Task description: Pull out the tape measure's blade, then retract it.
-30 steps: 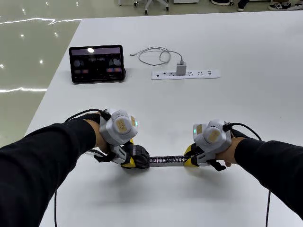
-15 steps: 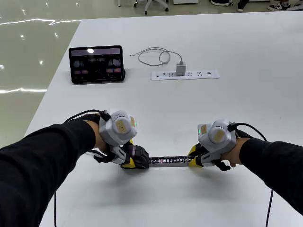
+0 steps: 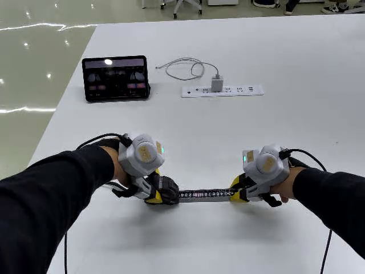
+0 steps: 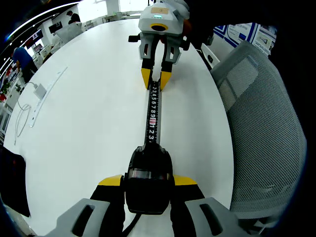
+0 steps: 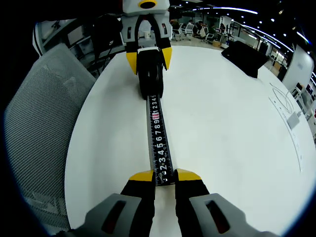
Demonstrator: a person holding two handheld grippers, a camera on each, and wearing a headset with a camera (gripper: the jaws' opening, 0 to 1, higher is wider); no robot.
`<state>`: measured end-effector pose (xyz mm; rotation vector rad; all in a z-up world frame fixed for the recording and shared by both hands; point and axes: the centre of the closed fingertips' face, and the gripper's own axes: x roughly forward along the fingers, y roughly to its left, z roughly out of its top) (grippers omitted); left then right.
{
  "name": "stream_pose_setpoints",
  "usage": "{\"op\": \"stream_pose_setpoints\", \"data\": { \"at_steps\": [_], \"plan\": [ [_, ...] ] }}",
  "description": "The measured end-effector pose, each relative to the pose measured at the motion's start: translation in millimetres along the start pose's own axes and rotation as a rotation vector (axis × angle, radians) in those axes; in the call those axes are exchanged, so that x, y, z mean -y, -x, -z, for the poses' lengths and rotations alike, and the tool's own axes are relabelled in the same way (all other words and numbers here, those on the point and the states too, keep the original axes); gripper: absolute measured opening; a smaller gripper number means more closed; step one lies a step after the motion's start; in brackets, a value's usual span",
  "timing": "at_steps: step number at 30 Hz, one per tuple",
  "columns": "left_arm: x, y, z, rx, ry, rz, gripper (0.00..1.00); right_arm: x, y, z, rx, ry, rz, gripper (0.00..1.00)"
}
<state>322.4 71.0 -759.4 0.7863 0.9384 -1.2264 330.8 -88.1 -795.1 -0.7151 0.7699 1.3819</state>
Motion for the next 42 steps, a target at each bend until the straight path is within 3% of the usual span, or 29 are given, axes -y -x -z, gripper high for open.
{"op": "stream_pose_setpoints", "data": {
  "at_steps": [42],
  "plan": [
    [-0.1,0.1,-0.4,0.005,-0.003,-0.005,0.31,6.0,25.4,33.8,-0.026,-0.032,0.037,0.1]
  ]
}}
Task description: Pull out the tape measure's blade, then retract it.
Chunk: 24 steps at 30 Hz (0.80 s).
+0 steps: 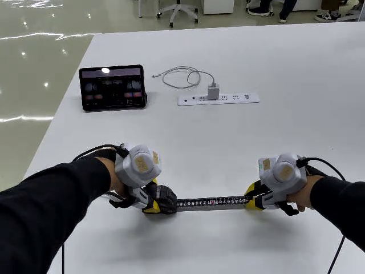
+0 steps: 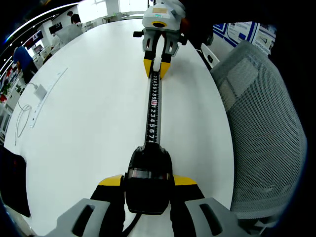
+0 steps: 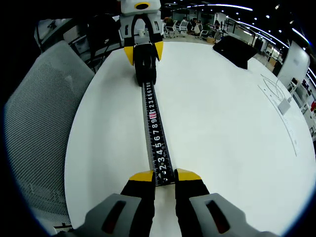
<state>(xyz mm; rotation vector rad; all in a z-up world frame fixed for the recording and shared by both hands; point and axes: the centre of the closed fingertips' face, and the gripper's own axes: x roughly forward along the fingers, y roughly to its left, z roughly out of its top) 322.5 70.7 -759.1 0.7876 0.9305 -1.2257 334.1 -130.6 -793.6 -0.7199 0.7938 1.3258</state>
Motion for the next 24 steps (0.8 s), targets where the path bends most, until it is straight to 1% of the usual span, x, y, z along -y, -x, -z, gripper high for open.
{"op": "stream_pose_setpoints", "data": {
  "at_steps": [15,18,24],
  "plan": [
    [-0.1,-0.1,0.5,-0.001,0.005,-0.003,0.31,1.9,7.0,11.0,-0.008,-0.004,0.007,0.1],
    [-0.5,-0.3,0.2,-0.001,0.015,-0.007,0.31,2.8,8.0,13.1,-0.009,-0.007,0.008,0.1],
    [0.0,0.0,0.4,-0.004,0.008,-0.004,0.31,2.8,10.4,16.2,-0.009,-0.011,0.01,0.1]
  ]
}}
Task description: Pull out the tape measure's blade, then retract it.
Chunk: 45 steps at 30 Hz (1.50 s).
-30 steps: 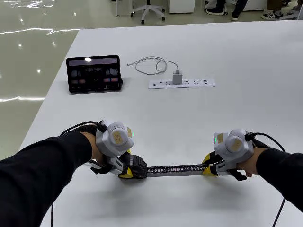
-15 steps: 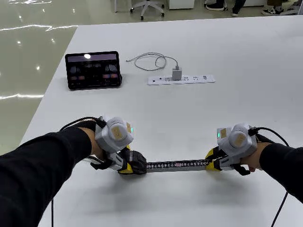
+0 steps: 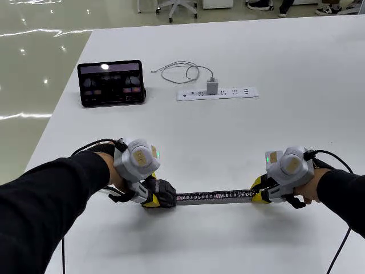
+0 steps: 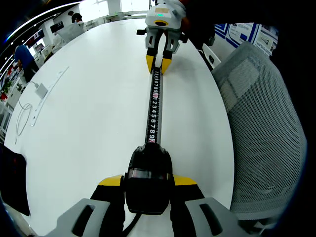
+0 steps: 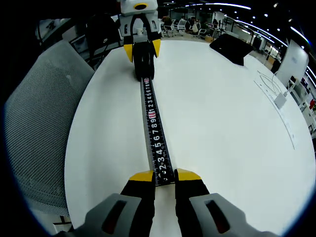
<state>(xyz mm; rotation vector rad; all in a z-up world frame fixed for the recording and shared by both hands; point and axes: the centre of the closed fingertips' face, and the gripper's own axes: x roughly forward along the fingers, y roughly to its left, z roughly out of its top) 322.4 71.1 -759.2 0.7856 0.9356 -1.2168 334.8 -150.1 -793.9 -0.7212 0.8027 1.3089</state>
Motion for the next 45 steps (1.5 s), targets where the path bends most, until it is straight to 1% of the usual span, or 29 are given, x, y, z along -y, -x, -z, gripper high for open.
{"op": "stream_pose_setpoints", "data": {
  "at_steps": [9,19,45],
  "plan": [
    [-0.7,-0.8,-0.5,-0.014,-0.007,0.006,0.3,1.1,3.0,4.5,-0.004,0.006,0.002,0.1],
    [-0.5,-0.7,-0.7,-0.008,0.001,0.006,0.3,2.3,6.1,9.7,-0.005,0.0,0.003,0.1],
    [-0.2,-0.3,-0.7,-0.003,-0.001,0.004,0.3,5.4,17.0,26.9,-0.029,-0.015,0.007,0.1]
  ]
}}
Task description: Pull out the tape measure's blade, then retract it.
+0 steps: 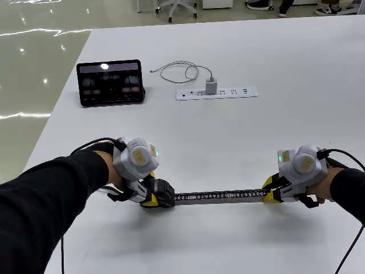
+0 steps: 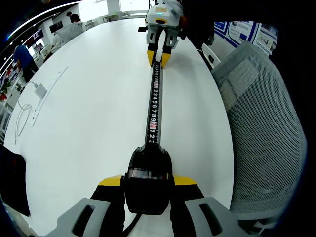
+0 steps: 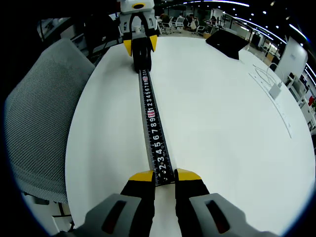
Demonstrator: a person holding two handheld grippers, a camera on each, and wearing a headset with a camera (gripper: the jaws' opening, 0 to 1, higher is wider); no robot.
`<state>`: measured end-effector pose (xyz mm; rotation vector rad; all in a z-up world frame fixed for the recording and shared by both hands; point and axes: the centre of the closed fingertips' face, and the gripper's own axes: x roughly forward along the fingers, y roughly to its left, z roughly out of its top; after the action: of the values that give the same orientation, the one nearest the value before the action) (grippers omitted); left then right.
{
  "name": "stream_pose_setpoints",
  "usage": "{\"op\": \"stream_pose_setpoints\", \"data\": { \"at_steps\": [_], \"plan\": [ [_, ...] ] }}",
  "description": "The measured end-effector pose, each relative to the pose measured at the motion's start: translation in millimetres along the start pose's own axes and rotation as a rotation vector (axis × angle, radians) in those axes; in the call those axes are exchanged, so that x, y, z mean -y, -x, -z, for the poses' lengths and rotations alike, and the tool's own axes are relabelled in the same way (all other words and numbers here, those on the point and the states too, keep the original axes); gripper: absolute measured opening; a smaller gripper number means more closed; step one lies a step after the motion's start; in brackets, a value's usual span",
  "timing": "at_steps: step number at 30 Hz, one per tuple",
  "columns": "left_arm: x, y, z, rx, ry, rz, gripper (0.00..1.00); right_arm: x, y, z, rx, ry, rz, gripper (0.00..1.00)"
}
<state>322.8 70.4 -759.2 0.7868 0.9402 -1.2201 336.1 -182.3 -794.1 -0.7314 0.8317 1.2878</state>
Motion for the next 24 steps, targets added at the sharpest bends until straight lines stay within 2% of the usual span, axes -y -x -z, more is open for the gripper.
{"op": "stream_pose_setpoints", "data": {
  "at_steps": [24],
  "plan": [
    [-0.2,-0.4,-1.3,0.014,0.005,-0.011,0.31,-2.1,1.9,0.6,0.007,-0.009,-0.009,0.11]
  ]
}}
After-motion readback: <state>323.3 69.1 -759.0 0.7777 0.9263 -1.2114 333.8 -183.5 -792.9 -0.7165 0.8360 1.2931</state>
